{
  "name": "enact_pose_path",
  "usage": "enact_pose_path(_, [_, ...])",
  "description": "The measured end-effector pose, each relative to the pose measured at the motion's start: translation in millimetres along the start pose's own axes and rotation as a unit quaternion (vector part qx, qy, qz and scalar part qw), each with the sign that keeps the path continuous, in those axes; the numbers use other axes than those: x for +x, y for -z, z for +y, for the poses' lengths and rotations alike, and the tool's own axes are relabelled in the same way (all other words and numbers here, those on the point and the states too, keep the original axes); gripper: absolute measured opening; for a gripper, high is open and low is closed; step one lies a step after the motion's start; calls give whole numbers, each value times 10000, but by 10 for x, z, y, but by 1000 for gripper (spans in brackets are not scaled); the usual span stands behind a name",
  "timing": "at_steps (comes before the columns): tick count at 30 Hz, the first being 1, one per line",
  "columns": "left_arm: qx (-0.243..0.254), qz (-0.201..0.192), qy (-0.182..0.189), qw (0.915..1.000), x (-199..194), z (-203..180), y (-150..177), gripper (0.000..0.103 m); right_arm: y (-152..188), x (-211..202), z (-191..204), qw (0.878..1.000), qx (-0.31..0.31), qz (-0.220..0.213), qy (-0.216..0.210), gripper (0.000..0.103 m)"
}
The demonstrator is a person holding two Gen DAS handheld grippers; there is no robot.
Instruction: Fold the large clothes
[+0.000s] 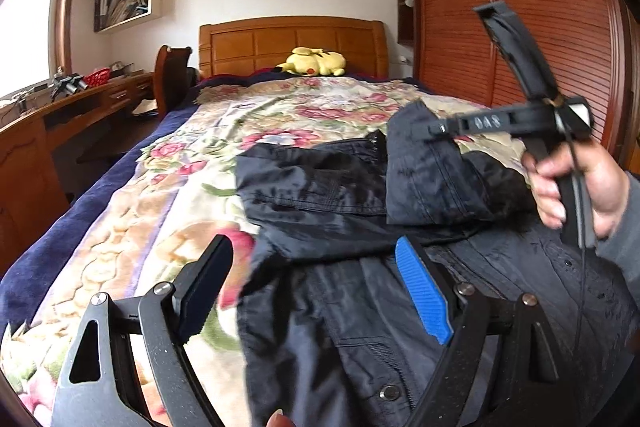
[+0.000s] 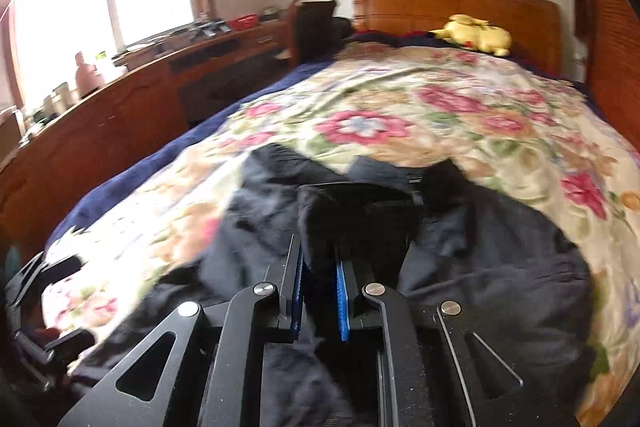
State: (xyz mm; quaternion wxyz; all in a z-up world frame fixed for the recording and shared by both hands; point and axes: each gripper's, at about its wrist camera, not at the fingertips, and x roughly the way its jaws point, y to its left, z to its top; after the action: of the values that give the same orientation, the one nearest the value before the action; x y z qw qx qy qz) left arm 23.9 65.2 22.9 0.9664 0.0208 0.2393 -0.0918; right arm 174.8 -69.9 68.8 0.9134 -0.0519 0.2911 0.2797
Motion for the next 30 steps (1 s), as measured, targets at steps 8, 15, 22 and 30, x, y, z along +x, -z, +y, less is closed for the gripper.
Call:
enact_pose_path(8, [-173,-31,-129,9998,-50,190,-3,84,440,141,255,9978,-17,499,-437,13])
enact_pose_path(15, [-191,-28,-141,9997,-32,215,-5,84,729,134,171,9957,158,766,-500,16])
enact_pose_path(22, [-149,-7,-115,9998,-11,158,1,84,920,-73,212,9947,212,888,-462,51])
enact_pose_path(30, [-29,112,-16,9999,51,42,45,84,1045,-330,184,9974,68,718,-41,53])
